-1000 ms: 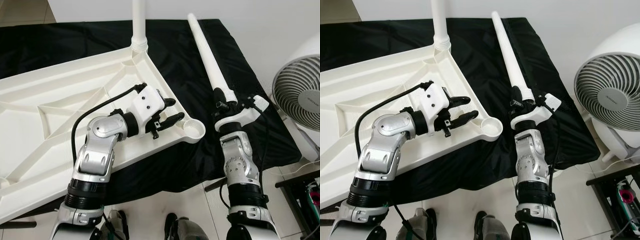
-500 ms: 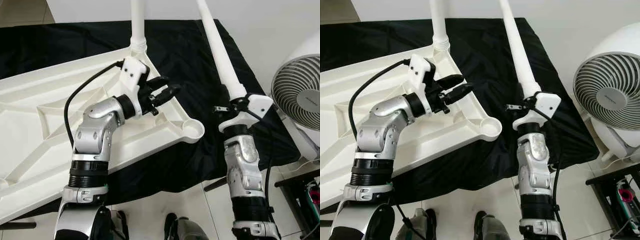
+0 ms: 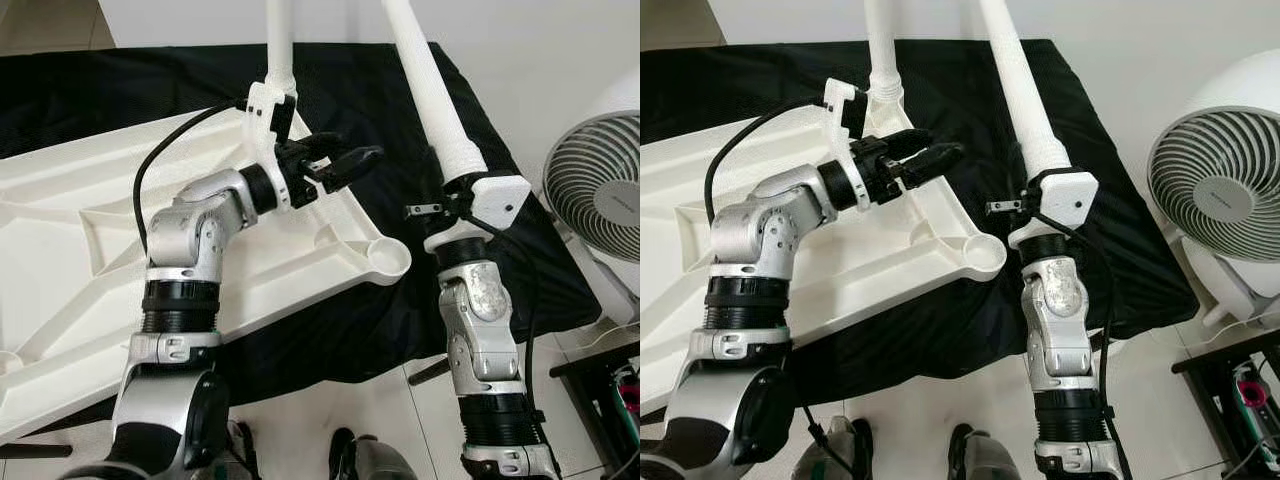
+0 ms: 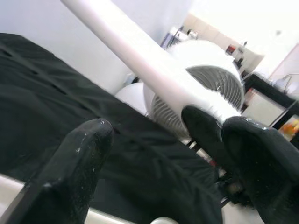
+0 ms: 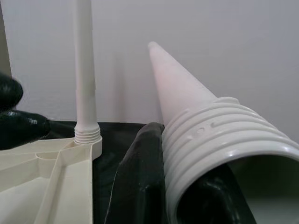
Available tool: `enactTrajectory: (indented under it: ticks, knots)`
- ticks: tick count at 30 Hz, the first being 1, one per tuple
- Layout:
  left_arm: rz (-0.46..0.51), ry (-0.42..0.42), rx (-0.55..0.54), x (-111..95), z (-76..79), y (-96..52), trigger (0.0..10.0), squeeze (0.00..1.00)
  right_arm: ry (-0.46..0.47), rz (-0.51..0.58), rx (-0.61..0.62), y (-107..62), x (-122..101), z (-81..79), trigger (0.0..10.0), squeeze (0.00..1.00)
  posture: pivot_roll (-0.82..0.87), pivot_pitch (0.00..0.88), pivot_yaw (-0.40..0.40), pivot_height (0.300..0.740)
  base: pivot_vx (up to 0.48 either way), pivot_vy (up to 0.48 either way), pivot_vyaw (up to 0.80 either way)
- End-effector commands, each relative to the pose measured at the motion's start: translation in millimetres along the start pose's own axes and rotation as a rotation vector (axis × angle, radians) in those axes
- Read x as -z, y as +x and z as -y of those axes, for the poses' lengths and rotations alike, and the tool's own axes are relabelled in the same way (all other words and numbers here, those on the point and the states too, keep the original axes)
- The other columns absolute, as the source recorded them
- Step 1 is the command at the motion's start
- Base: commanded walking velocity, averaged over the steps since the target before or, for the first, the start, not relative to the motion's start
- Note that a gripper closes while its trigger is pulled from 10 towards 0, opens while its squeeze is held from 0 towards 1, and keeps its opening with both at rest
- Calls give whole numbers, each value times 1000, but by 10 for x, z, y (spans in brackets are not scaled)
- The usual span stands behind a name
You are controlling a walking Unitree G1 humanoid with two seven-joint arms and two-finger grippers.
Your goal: Building children table
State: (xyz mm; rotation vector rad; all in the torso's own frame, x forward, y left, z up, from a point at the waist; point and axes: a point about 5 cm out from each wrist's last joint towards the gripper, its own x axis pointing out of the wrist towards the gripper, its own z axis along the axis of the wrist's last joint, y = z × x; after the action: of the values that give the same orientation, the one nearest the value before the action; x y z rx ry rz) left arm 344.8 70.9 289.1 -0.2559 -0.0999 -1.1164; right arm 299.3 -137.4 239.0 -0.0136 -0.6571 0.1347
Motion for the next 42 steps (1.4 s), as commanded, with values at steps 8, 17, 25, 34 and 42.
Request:
enactTrajectory:
  ticks: [8, 17, 25, 34, 42]
  knots:
    - [-47, -189, 56, -156, 14, 159, 10000, 0, -125, 213, -50, 150, -352, -112, 10000, 0, 77, 125, -37, 740, 0, 0, 0]
    - [-79, -274, 65, -247, -2, 219, 10000, 0, -158, 261, -122, 127, -420, -262, 10000, 0, 74, 111, -35, 740, 0, 0, 0]
    - [-56, -329, 83, -464, -10, 325, 10000, 0, -187, 291, -183, 95, -455, -369, 10000, 0, 70, 118, -28, 740, 0, 0, 0]
    - [5, -299, 91, -828, 0, 452, 10000, 0, -241, 334, -232, 23, -480, -492, 10000, 0, 62, 133, -12, 740, 0, 0, 0]
    - [-14, -305, 83, -800, -23, 475, 10000, 0, -296, 469, -130, 191, -697, -439, 10000, 0, 60, 140, 5, 740, 0, 0, 0]
